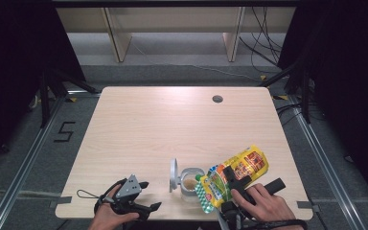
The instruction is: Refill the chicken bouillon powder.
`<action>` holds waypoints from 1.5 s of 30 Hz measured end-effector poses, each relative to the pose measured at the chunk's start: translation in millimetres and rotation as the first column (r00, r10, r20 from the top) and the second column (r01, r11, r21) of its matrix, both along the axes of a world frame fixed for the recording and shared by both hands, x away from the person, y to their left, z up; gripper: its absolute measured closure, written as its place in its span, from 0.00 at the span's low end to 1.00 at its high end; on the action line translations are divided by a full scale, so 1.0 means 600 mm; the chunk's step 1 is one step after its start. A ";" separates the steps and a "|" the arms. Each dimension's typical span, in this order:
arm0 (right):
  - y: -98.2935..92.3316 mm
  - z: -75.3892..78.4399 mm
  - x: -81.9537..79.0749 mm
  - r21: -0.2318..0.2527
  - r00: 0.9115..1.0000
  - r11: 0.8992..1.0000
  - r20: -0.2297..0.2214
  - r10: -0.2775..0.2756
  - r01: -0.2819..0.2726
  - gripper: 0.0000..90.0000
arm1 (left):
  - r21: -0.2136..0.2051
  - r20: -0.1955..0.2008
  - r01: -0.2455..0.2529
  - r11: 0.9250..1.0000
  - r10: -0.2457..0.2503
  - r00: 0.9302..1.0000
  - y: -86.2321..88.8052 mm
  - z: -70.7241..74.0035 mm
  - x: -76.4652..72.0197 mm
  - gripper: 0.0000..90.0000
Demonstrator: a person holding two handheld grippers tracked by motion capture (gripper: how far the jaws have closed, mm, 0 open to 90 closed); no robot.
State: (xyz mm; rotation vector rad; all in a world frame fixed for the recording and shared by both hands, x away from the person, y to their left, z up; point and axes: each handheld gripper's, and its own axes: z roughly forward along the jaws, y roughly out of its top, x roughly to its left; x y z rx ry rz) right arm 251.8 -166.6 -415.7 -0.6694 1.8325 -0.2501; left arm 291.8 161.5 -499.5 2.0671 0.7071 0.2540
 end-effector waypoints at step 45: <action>0.019 0.002 0.001 -0.062 0.999 0.997 0.003 0.045 -0.045 0.70 | -0.006 -0.020 -0.011 1.000 0.011 1.000 -0.001 -0.001 0.000 0.19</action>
